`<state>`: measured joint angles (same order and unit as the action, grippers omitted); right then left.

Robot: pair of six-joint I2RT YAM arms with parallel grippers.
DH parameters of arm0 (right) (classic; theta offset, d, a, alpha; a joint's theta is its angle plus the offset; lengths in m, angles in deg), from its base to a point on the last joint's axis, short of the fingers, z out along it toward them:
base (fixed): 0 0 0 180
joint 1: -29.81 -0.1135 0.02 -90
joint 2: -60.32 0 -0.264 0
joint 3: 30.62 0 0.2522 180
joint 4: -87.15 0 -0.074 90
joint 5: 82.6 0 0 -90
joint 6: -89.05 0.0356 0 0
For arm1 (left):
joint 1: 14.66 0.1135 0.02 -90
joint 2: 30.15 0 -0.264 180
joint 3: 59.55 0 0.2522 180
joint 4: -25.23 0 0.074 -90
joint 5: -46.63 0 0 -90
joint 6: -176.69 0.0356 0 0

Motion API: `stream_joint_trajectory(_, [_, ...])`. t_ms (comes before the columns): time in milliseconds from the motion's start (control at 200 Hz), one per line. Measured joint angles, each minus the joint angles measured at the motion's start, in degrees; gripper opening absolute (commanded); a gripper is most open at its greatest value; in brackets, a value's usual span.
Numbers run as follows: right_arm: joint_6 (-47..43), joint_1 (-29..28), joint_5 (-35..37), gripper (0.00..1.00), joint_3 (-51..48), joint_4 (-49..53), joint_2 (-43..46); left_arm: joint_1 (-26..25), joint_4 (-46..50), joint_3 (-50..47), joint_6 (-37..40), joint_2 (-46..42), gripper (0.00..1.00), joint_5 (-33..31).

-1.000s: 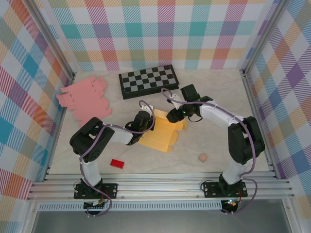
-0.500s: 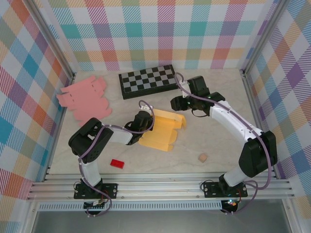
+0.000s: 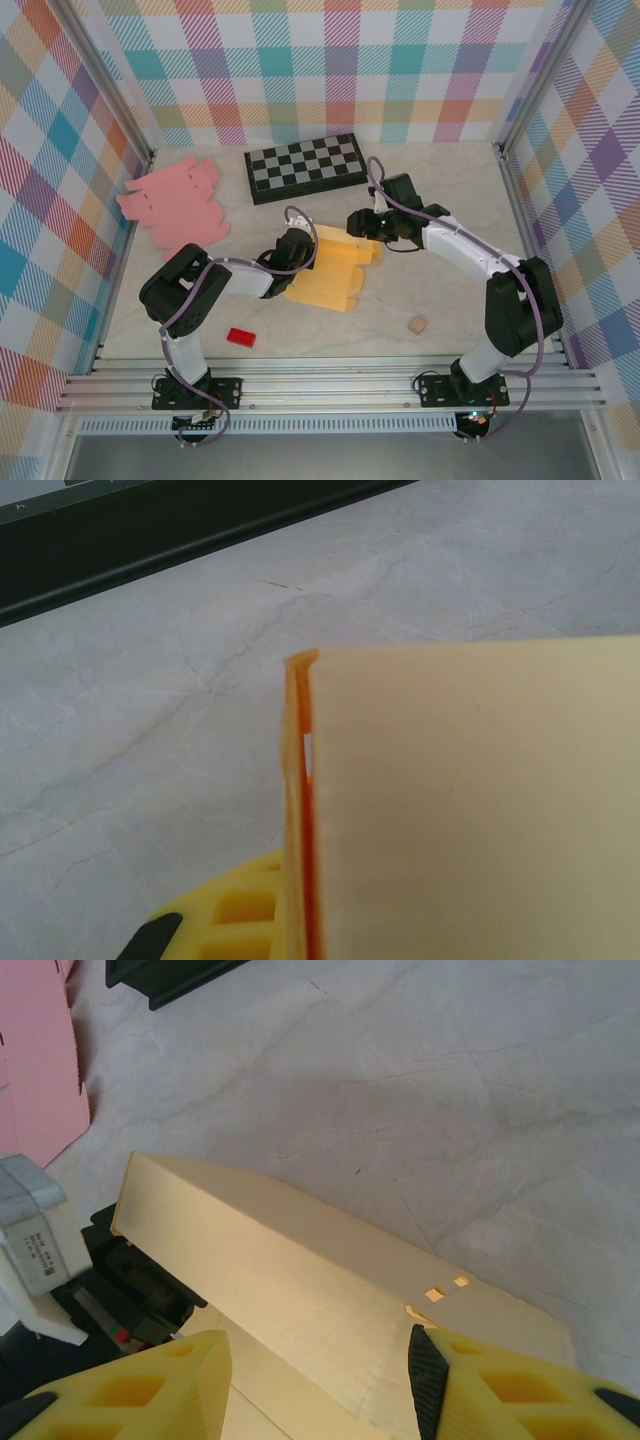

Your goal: Fold the paper box

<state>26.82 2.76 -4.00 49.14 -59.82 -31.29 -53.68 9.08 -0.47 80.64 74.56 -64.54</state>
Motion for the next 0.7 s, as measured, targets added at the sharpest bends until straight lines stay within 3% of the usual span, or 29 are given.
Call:
stream_joint_trajectory(450, [7.3, -0.1, 1.7, 0.52, -5.0, -4.2, 0.0, -0.3, 3.0, 1.5, -1.5, 0.0, 0.06, -1.1])
stream_joint_trajectory(700, [10.4, -0.5, -2.2, 0.51, -6.3, -7.8, 0.3, -0.7, 3.0, 1.5, -2.1, 0.0, 0.06, -1.8])
